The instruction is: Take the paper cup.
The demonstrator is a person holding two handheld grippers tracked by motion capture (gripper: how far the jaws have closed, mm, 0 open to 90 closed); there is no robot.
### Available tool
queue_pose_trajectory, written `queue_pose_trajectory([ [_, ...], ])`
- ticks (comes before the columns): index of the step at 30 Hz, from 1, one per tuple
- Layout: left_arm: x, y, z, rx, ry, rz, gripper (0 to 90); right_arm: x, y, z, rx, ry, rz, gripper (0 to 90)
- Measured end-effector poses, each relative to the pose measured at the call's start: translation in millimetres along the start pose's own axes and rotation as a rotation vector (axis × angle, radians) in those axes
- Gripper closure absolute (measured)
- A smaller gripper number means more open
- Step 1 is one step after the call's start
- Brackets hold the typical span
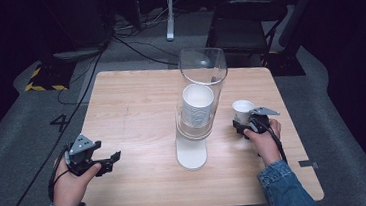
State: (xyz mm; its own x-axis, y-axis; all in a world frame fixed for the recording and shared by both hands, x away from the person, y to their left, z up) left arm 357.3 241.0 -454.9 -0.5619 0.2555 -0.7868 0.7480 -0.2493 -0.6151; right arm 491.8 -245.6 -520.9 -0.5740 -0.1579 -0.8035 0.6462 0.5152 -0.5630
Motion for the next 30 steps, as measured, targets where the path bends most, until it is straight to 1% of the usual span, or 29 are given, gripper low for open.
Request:
queue_pose_trajectory([
  [1,0.0,0.0,0.0,0.0,0.0,0.0,19.2,0.0,0.0,0.0,0.0,0.0,0.0,34.0],
  [2,-0.2,0.8,0.4,-0.002,0.0,-0.001,19.2,2.3,1.3,-0.2,-0.003,0.006,-0.012,34.0],
  [8,-0.9,2.5,2.0,0.005,0.007,-0.004,19.2,7.2,3.1,1.4,-0.005,0.003,-0.042,33.8],
  [10,-1.5,3.4,2.7,0.005,0.01,-0.004,19.2,9.7,3.8,2.3,-0.002,-0.006,-0.055,33.8],
  [13,-1.8,4.3,3.6,0.012,0.015,-0.005,19.2,11.1,4.0,2.1,-0.001,-0.008,-0.065,33.8],
  [16,-2.1,4.7,4.2,0.01,0.013,-0.006,19.2,12.0,4.2,1.8,-0.003,-0.009,-0.069,33.7],
  [17,-2.2,5.0,4.3,0.012,0.019,-0.008,19.2,12.5,4.2,1.8,-0.003,-0.013,-0.074,33.7],
  [18,-2.3,5.3,4.4,0.013,0.02,-0.006,19.2,14.5,4.9,1.5,-0.005,-0.016,-0.088,33.6],
  [20,-2.6,5.9,5.2,0.013,0.017,-0.007,19.2,15.9,5.7,0.9,-0.01,-0.025,-0.096,33.5],
  [22,-3.1,6.5,5.6,0.015,0.015,-0.007,19.2,16.3,5.9,0.4,-0.01,-0.023,-0.098,33.5],
  [26,-4.9,9.9,6.9,0.022,0.028,-0.008,19.2,19.4,4.5,0.2,-0.012,-0.03,-0.108,32.9],
  [30,-6.1,11.8,8.9,0.026,0.022,-0.008,19.2,20.3,2.6,1.2,-0.011,-0.029,-0.102,31.1],
])
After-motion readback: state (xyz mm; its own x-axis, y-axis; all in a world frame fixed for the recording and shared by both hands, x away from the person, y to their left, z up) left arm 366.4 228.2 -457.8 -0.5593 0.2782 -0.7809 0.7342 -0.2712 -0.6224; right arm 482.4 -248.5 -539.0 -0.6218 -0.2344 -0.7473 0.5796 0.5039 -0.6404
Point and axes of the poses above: each handheld gripper's, and its own axes: y roughly forward along the jaws, x roughly out of its underside, z roughly to its right, the point moved 6 cm from there along y, roughly forward along the jaws, and after that the axes turned 14 degrees about -x, right-handed, at the moved point
